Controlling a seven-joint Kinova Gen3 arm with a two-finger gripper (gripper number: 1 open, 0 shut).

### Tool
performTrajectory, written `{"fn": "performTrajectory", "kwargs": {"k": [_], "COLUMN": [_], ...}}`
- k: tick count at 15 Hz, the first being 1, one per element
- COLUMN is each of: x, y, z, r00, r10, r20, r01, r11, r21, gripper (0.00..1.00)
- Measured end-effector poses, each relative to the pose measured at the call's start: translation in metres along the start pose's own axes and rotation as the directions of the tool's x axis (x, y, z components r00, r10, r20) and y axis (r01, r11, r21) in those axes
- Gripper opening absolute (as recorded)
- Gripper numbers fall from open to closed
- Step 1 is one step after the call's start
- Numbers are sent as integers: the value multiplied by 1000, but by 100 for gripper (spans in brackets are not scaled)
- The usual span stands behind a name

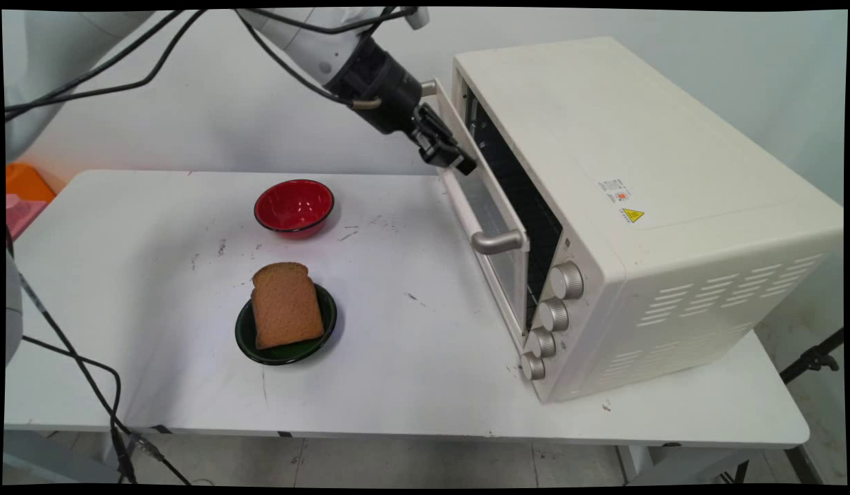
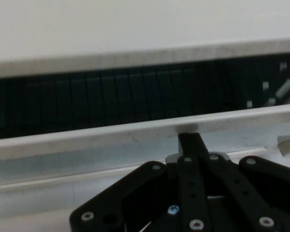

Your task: Open the oven

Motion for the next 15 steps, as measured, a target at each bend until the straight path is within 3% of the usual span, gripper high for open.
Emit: {"fn": "performTrajectory", "kwargs": {"k": [15], "x": [-77], "y": [6], "z": [-13], "r00": [999], "r10": [-29], "r20": [-19], "r01": [30], "r11": [998], "r21": [60], "gripper": [0]}}
